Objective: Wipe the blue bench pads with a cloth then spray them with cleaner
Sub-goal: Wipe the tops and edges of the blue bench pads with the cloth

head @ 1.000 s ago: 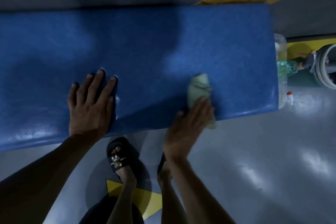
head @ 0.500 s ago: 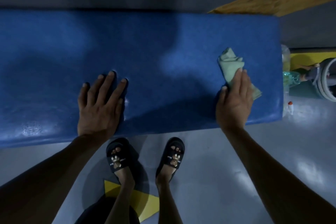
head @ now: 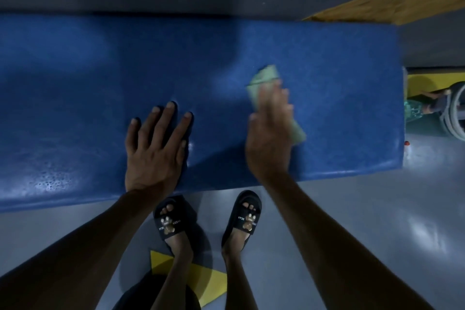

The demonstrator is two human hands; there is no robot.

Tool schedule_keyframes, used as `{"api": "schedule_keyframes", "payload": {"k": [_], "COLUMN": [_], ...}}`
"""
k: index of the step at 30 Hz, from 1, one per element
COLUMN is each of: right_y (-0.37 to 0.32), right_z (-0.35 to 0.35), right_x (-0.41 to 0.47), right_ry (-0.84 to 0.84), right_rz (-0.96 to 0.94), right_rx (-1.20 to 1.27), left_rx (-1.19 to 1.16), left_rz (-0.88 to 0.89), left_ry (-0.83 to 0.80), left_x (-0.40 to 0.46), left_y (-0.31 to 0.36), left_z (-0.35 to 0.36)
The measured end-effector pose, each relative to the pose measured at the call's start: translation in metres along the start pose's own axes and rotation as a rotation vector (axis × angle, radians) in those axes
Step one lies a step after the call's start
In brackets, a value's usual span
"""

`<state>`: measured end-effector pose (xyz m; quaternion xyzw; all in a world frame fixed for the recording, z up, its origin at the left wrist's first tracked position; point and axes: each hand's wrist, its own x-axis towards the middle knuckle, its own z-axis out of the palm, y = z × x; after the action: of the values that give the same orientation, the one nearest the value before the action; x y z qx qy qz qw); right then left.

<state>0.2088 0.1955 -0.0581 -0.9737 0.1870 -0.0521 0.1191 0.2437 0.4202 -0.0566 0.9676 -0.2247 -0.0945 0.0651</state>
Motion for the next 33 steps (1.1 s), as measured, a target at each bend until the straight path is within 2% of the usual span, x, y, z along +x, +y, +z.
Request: {"api": "schedule_keyframes", "payload": {"k": [2, 4, 6, 8, 10, 13, 14, 15, 16, 18, 21, 23, 24, 25, 27, 30, 32, 33], "right_y": [-0.018, 0.002, 0.041, 0.083, 0.105, 0.071, 0.048, 0.023, -0.002, -0.037, -0.03, 0.003, 0.023, 0.042, 0.07, 0.058, 0.023, 0.003], "right_z": [0.0, -0.011, -0.023, -0.033, -0.041, -0.027, -0.019, -0.01, -0.001, 0.008, -0.005, -0.022, -0.028, -0.034, -0.043, -0.034, -0.019, -0.011], "right_x": [-0.017, -0.007, 0.024, 0.056, 0.072, 0.082, 0.084, 0.083, 0.078, 0.06, 0.056, 0.075, 0.085, 0.094, 0.105, 0.108, 0.109, 0.109], "right_ry": [-0.126, -0.221, -0.264, -0.236, -0.142, -0.055, -0.046, -0.052, -0.063, -0.123, -0.276, -0.336, -0.344, -0.344, -0.297, -0.129, -0.033, -0.009], "right_rz": [-0.313, -0.549, -0.631, -0.411, -0.033, 0.404, 0.471, 0.459, 0.364, 0.05, -0.39, -0.533, -0.527, -0.46, -0.196, 0.179, 0.258, 0.229], "right_rx": [0.014, -0.023, -0.079, -0.08, -0.039, -0.018, -0.038, -0.059, -0.07, -0.077, -0.033, -0.09, -0.116, -0.12, -0.07, 0.041, 0.091, 0.108], "left_rx": [-0.003, -0.008, -0.017, -0.02, -0.032, -0.038, -0.042, -0.046, -0.051, -0.06, -0.059, -0.061, -0.061, -0.059, -0.055, -0.062, -0.063, -0.061], "left_rz": [0.004, 0.005, 0.01, 0.014, 0.014, 0.023, 0.025, 0.025, 0.025, 0.027, 0.032, 0.032, 0.029, 0.029, 0.035, 0.035, 0.035, 0.035], "left_ry": [0.002, -0.008, -0.014, -0.029, -0.035, -0.044, -0.048, -0.05, -0.049, -0.046, -0.046, -0.043, -0.036, -0.03, -0.028, -0.021, -0.027, -0.026], "left_x": [0.0, 0.0, 0.0, 0.0, 0.0, 0.0, 0.0, 0.0, 0.0, 0.001, 0.001, 0.0, 0.0, 0.0, 0.001, 0.0, 0.0, 0.0], "left_y": [0.0, 0.0, -0.001, -0.003, -0.003, -0.005, -0.005, -0.006, -0.007, -0.007, -0.008, -0.009, -0.01, -0.01, -0.009, -0.009, -0.01, -0.01], "left_z": [-0.001, -0.001, -0.002, -0.001, -0.001, -0.001, -0.001, -0.001, -0.001, -0.001, 0.0, 0.002, 0.002, 0.003, 0.003, 0.002, 0.002, 0.002]}}
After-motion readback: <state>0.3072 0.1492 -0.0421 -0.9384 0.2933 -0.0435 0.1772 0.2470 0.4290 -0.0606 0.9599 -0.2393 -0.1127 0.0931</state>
